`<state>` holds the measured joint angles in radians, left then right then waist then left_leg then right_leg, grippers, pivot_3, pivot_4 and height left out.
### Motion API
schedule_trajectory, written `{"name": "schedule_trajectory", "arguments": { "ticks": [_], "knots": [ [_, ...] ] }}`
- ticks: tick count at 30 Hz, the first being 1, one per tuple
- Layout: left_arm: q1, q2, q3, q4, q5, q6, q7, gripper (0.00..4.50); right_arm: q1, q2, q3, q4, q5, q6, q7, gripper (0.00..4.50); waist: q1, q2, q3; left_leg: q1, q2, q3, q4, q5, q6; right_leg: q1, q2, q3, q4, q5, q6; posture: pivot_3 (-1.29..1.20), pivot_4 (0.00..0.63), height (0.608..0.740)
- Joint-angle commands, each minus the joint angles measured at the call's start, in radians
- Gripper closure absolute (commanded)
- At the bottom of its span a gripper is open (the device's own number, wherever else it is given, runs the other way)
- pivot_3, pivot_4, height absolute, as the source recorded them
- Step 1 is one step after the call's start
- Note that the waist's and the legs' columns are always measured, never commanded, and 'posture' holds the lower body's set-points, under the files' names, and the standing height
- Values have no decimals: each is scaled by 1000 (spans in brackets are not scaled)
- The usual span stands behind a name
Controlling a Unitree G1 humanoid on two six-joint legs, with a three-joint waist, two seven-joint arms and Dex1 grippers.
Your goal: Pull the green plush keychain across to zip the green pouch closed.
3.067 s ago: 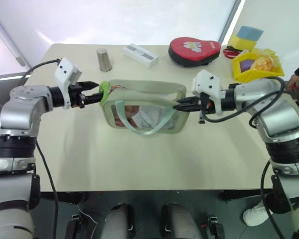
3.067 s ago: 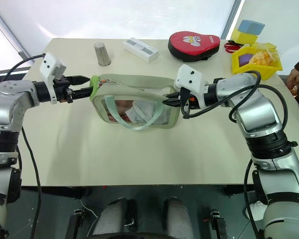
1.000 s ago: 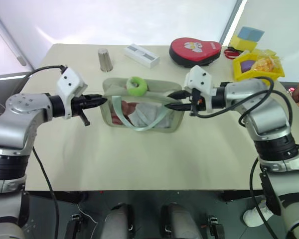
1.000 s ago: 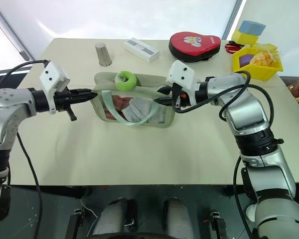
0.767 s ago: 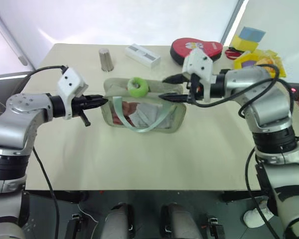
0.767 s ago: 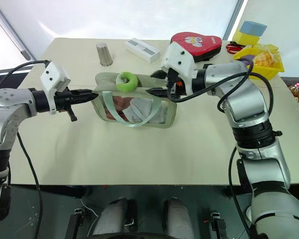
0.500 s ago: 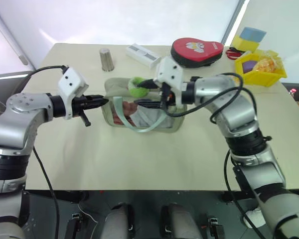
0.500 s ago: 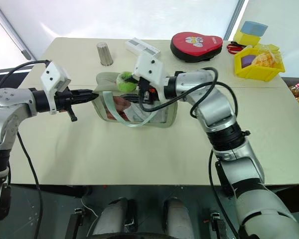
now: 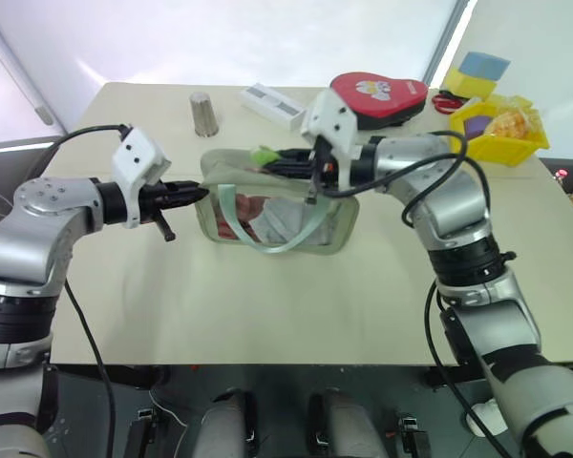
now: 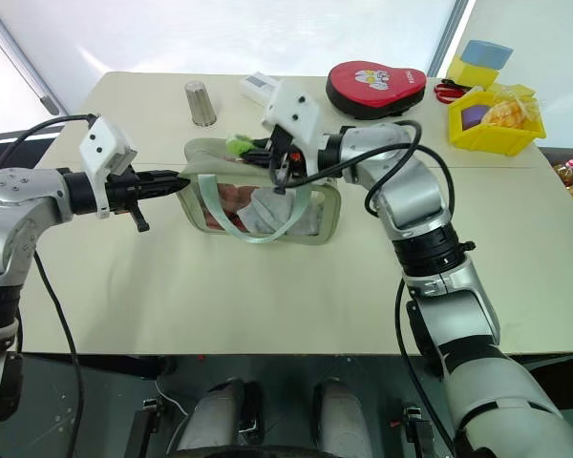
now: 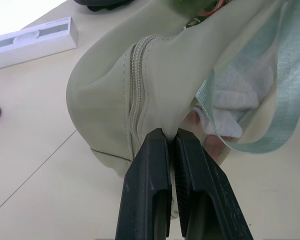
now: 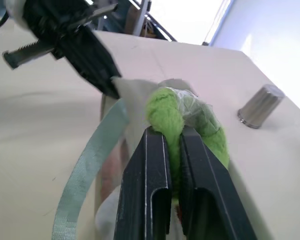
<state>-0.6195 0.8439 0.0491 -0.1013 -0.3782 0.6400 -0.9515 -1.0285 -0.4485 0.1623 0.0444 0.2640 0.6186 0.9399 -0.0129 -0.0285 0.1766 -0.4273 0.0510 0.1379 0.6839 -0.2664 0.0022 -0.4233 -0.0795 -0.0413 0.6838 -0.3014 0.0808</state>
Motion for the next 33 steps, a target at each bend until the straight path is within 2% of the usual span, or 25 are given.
{"name": "schedule_trajectory", "arguments": {
  "ticks": [1,4,8,12,15,19,24,30,31,32,33],
  "knots": [
    [-13,-1,7,-10,5,-17,7,4500,-48,-79,-103,-12,30,61,-16,4445,1,0,0,0,0,0,0,0,0,0,0,0,0,0,0,0,150,740],
    [-8,-6,6,-7,6,-20,7,4500,-32,-190,-117,0,-15,54,-22,4445,2,0,0,0,0,0,0,0,1,0,-1,0,0,0,0,0,150,740],
    [-3,-12,8,5,9,-30,8,4500,50,-383,-74,58,-178,-52,-63,4445,3,0,0,0,-1,0,0,0,1,0,-1,0,-1,0,0,0,150,740],
    [2,-21,4,11,11,-38,10,4500,158,-464,-45,87,-325,-102,-189,4445,-4,0,0,0,-1,1,0,-1,1,0,-1,0,-2,0,0,0,150,740],
    [-1,-28,-1,15,13,-42,12,4500,261,-422,-61,49,-321,-60,-242,4445,-7,0,0,0,0,1,-1,0,0,0,0,0,-1,0,0,0,150,740],
    [-14,-33,-13,30,16,-49,11,4500,405,-252,-51,-6,-254,7,-294,4445,-7,0,0,2,1,1,0,0,-1,1,1,0,-1,0,0,0,150,740],
    [-16,-28,-14,19,11,-38,10,4500,457,-111,-48,-27,-214,63,-311,4445,-6,1,0,2,1,1,0,1,-1,1,1,0,-1,0,0,0,150,740],
    [5,-9,3,4,9,-29,14,4500,427,-147,-56,3,-206,32,-253,4445,-7,0,0,2,1,0,0,1,-1,2,1,0,-1,0,0,0,150,740],
    [5,-8,9,4,9,-30,17,4142,401,-166,-74,22,-202,18,-240,4492,-8,0,0,2,1,0,0,0,-1,2,1,0,-1,0,0,0,150,740],
    [4,-5,14,5,5,-27,17,3783,377,-185,-90,37,-193,8,-220,4134,-8,0,0,2,1,0,0,0,-1,2,1,0,-1,0,0,0,150,740],
    [3,-3,17,6,1,-25,17,3613,363,-197,-99,46,-187,1,-207,3715,-7,1,0,2,1,0,0,0,-1,1,1,0,-1,0,0,0,150,740]
  ]
}}
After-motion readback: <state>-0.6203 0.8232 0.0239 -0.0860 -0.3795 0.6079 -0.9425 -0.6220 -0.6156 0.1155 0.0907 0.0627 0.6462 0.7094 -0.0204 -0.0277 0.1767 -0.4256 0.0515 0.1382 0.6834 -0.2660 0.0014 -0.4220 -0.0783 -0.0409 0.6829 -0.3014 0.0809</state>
